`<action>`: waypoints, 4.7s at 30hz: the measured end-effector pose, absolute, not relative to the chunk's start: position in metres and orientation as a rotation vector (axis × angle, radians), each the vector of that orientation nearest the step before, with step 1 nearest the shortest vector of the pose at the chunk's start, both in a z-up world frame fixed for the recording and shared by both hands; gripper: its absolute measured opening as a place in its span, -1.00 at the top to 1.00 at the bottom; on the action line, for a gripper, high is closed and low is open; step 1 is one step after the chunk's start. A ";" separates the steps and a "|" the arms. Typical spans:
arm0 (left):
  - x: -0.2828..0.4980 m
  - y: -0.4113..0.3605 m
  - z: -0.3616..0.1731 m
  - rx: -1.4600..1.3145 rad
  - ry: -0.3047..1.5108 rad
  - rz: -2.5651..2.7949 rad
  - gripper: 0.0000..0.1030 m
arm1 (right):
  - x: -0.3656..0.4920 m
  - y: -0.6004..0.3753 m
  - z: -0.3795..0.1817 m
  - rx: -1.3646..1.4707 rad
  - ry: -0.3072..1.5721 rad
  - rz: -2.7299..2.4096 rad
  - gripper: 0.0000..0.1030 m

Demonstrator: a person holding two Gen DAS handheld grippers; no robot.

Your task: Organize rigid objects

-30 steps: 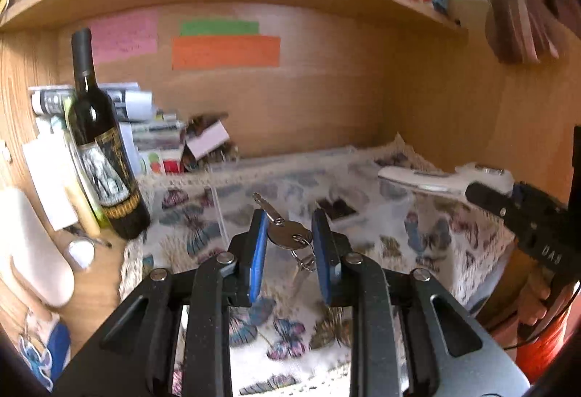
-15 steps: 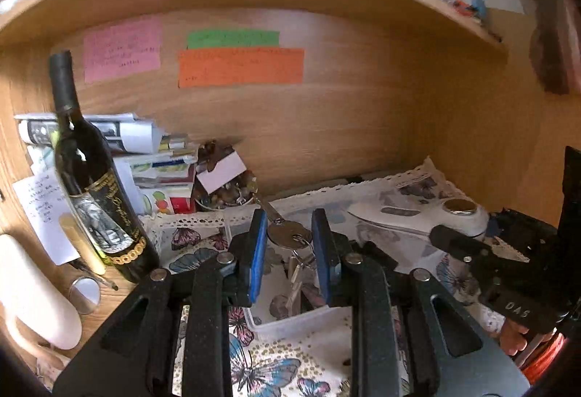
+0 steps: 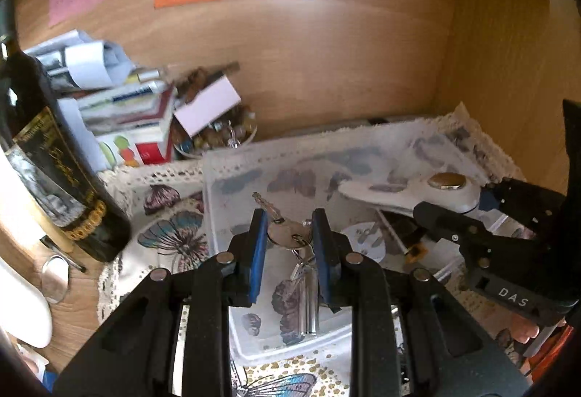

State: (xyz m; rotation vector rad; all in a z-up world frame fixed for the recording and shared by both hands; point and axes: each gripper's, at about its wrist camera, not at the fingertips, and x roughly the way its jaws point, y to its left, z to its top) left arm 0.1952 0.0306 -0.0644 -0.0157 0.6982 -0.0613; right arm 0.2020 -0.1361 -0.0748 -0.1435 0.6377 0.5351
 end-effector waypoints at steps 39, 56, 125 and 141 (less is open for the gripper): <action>0.101 0.000 -0.061 0.019 0.652 -0.108 -0.66 | 0.125 -0.170 -0.043 -0.126 0.525 0.497 -0.53; 0.106 -0.020 -0.119 -0.038 0.872 -0.245 0.36 | 0.116 -0.180 -0.103 -0.143 0.712 0.518 -0.55; 0.189 0.030 -0.072 -0.084 0.723 -0.100 0.35 | 0.192 -0.177 -0.076 -0.117 0.641 0.391 0.17; 0.115 0.025 -0.013 -0.057 0.491 -0.081 -0.15 | 0.129 -0.178 -0.017 -0.076 0.451 0.457 -0.14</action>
